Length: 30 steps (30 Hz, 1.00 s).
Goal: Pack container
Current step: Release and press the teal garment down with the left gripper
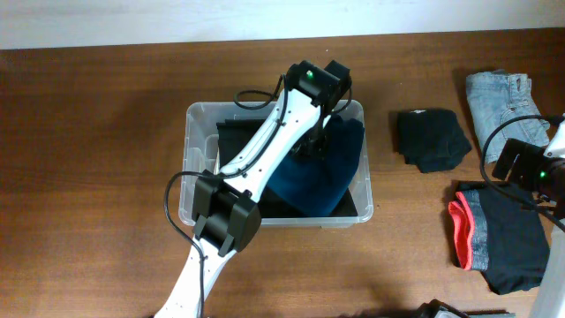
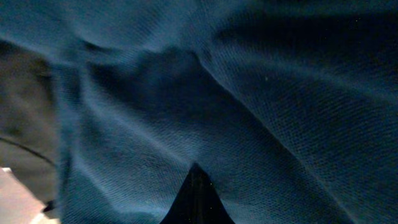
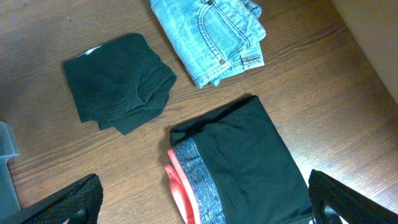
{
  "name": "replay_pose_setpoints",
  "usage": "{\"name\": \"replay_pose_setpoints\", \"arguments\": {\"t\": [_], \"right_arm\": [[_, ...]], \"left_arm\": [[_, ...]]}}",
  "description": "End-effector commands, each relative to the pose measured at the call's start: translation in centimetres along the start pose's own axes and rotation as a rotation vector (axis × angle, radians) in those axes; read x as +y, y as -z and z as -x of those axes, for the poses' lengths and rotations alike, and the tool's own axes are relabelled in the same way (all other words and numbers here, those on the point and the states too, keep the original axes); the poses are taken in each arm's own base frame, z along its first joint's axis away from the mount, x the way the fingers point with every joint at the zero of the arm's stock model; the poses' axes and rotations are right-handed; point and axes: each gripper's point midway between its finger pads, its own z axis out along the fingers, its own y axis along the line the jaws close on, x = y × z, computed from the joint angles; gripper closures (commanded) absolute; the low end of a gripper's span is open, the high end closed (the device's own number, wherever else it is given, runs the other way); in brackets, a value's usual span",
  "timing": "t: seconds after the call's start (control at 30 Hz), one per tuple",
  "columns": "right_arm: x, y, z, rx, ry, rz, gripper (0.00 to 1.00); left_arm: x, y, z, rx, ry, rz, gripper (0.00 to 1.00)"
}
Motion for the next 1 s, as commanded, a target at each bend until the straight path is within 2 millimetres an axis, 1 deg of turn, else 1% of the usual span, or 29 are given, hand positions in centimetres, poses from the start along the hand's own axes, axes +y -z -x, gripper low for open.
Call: {"name": "replay_pose_setpoints", "arguments": {"t": [0.0, 0.17, 0.33, 0.5, 0.73, 0.97], "right_arm": [[-0.1, 0.4, 0.4, -0.016, -0.011, -0.001, 0.02], [-0.1, 0.4, 0.4, -0.016, -0.011, -0.001, 0.02], [-0.1, 0.4, 0.4, -0.016, -0.011, -0.001, 0.02], [-0.1, 0.4, 0.4, -0.016, -0.011, -0.001, 0.02], [-0.1, 0.4, 0.4, -0.016, -0.012, -0.001, 0.02], [-0.1, 0.3, 0.4, -0.016, -0.012, -0.001, 0.02]], "left_arm": [[-2.4, 1.8, -1.2, 0.003, -0.066, -0.135, 0.99], [-5.0, 1.8, -2.1, 0.032, -0.093, -0.212, 1.0], [-7.9, 2.3, -3.0, 0.059, -0.117, -0.325, 1.0], [-9.0, 2.6, -3.4, 0.072, -0.124, -0.375, 0.99], [-10.0, 3.0, -3.4, 0.075, -0.125, -0.442, 0.99], [-10.9, 3.4, -1.9, 0.013, -0.14, -0.491, 0.99]]}}
